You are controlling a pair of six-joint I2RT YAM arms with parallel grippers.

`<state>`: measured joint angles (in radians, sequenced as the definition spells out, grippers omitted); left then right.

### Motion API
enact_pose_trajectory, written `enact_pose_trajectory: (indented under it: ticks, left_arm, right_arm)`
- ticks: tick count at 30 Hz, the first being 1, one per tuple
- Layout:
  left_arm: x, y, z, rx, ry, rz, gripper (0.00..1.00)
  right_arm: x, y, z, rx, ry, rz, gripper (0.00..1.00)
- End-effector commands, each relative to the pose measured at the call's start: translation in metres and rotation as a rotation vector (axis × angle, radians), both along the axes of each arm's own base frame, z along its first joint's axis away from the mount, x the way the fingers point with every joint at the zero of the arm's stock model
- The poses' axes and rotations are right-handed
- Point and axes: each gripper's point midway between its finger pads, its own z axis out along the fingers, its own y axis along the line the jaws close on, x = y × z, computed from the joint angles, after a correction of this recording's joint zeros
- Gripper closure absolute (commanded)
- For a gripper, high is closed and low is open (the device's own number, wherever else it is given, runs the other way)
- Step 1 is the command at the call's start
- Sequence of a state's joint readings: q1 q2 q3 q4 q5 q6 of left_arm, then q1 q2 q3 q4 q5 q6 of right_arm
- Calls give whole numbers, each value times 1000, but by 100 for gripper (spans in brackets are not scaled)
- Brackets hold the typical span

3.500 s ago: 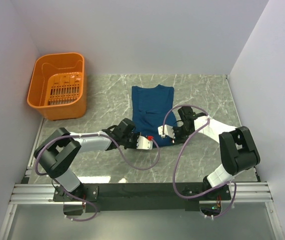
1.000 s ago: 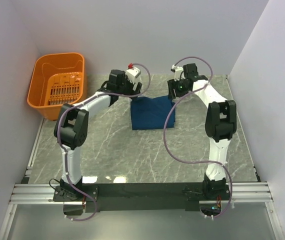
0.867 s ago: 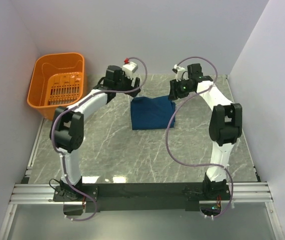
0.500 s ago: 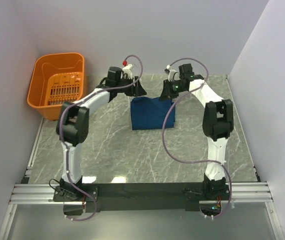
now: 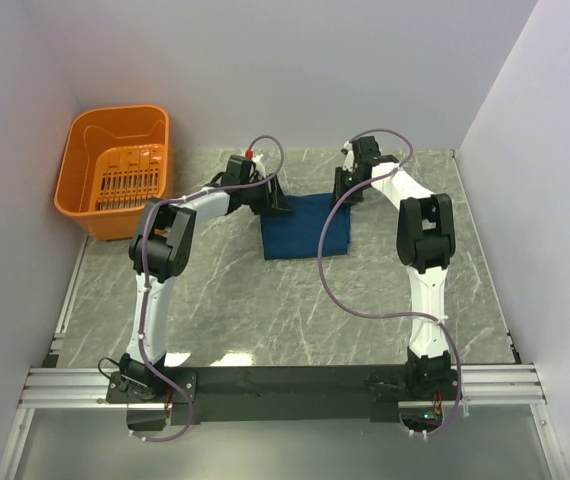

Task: Fold and stack the t-shirts
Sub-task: Fold the tshirt

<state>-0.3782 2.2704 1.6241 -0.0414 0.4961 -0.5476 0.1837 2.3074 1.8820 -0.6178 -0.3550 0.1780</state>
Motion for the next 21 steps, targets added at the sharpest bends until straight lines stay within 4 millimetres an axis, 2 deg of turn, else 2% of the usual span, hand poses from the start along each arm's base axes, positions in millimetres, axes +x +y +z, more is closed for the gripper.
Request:
enact_pose_trajectory:
  ticks: [1, 6, 10, 11, 12, 13, 14, 15, 16, 17, 18, 19, 21]
  left_arm:
    - [8, 32, 7, 59, -8, 109, 40]
    - [11, 40, 22, 33, -40, 116, 36]
    - [20, 39, 55, 13, -111, 123, 33]
    - [22, 40, 64, 14, -134, 124, 33]
    - [22, 41, 82, 7, -174, 125, 32]
    - [22, 42, 92, 9, -199, 127, 32]
    - [22, 46, 98, 28, -228, 127, 31]
    - [20, 49, 119, 29, -272, 129, 30]
    - [16, 52, 122, 41, -282, 128, 30]
    - [12, 54, 126, 56, -298, 118, 30]
    - [3, 57, 136, 57, -313, 110, 30]
    - [-3, 58, 138, 55, -315, 101, 30]
    - [-20, 55, 151, 17, -328, 63, 30]
  right_arm:
    - [21, -26, 4, -102, -44, -112, 73]
    - [24, -31, 2, -113, -47, -118, 72]
    - [28, -37, 19, -116, -90, -92, 71]
    - [30, -42, 35, -114, -123, -93, 70]
    - [28, -42, 45, -97, -141, -58, 68]
    - [24, -42, 53, -81, -154, -32, 66]
    - [21, -43, 77, -62, -196, -4, 64]
    - [14, -40, 89, -21, -222, 73, 62]
    - [1, -40, 89, 1, -218, 125, 61]
    - [-12, -34, 111, 47, -257, 185, 60]
    - [-29, -23, 120, 134, -277, 297, 60]
    - [-52, -14, 122, 196, -264, 368, 60]
    - [-80, -2, 116, 247, -237, 474, 60]
